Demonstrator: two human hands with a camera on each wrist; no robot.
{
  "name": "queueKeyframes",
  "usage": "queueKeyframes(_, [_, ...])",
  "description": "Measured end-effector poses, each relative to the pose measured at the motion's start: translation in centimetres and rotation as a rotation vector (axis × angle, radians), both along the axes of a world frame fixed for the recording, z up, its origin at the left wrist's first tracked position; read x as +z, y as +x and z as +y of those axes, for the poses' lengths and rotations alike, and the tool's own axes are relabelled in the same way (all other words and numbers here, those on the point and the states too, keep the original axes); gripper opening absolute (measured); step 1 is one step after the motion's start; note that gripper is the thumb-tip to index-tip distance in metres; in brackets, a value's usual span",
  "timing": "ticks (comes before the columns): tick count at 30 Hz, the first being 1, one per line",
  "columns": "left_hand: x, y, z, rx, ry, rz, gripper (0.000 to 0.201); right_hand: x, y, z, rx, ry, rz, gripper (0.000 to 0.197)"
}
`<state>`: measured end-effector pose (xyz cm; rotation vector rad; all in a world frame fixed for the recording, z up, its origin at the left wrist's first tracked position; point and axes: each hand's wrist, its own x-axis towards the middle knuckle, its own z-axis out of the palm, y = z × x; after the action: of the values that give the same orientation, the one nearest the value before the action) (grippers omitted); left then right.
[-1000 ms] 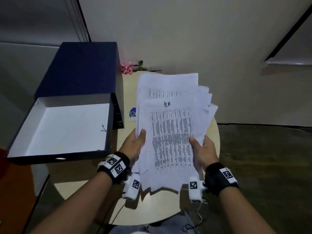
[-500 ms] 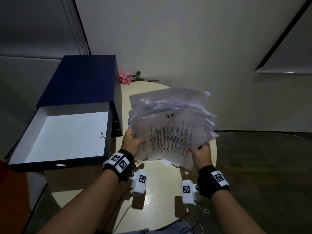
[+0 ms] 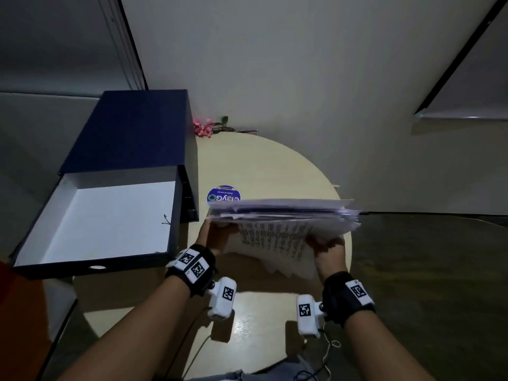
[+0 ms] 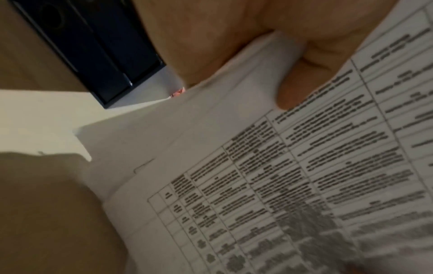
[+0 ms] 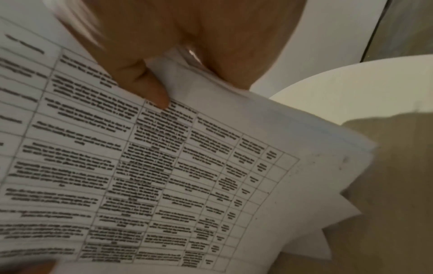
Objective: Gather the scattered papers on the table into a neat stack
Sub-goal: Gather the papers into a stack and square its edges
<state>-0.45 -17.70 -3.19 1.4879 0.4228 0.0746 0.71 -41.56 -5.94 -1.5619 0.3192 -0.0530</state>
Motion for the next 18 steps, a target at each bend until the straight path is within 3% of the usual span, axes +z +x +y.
queueKeyframes(3, [0.5,-0.5,-0.7,-0.027,0.108,-0.103,0.028,0.1,-0.4,0.1,-0.007,-0.095,-0.031,0.019])
queueKeyframes(5, [0.9,-0.8,-1.1,-0.046,0.08,-0.117,0.028,0.4,-0.5,0.3,-0.026,-0.119,-0.044,0.01])
queueKeyframes(11, [0.6,-1.1,-0.5,-0.015,0.008,-0.089,0.06,-0.2,-0.5,0.1,0.005,-0.123,-0.011,0.034])
queueKeyframes(13, [0.3,-1.1,-0.2,-0.002,-0.013,-0.087,0.048,-0.5,-0.9,-0.3,0.026,-0.142,0.01,0.036])
queueKeyframes(15, [0.9,-1.1,-0.5,0.009,-0.065,-0.107,0.016,-0.2,-1.2,-0.3,0.043,-0.144,0.008,0.049])
queueKeyframes(18, [1.9,-0.9,-1.1,-0.02,-0.01,-0.177,0.019,0.5,-1.3,0.0,0.053,-0.11,-0.055,0.061])
